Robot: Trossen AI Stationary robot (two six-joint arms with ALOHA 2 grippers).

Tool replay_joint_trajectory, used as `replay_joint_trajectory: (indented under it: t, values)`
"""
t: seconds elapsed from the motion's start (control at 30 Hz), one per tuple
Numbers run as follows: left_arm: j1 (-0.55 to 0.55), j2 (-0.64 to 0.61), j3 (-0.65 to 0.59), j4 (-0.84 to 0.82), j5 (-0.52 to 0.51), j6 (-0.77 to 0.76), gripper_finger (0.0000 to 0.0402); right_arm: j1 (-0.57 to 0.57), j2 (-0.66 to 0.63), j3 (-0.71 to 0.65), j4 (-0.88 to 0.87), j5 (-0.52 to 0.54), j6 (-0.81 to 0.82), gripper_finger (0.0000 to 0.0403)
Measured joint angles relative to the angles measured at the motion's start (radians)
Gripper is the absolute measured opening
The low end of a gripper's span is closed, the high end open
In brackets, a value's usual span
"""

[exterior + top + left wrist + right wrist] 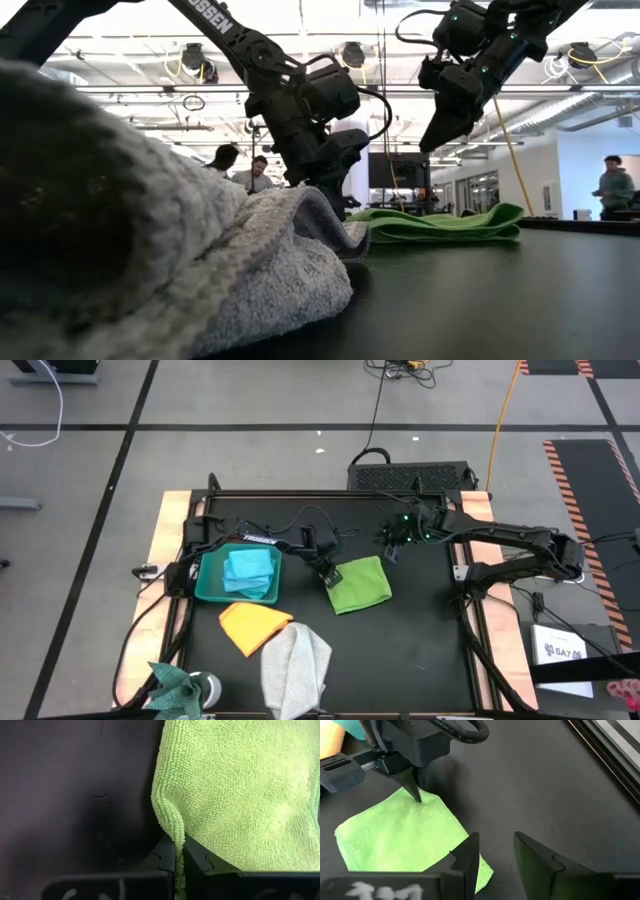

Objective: Fold microfiber towels
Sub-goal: Stack the folded green microfiber towel on top of the blue microfiber towel into the bin

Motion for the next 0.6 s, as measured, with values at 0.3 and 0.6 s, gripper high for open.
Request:
replay_joint_trajectory:
  t: [0.3,0.6]
  values:
    - [-0.008,-0.005,0.0,0.012,0.015,-0.046,0.0004,0.0,0.0,0.0,0.001,0.0,0.0,0.0116]
    - [0.013,-0.05,0.0,-0.008,-0.033,-0.078,0.0002,0.003,0.0,0.0,-0.003,-0.017,0.022,0.0116]
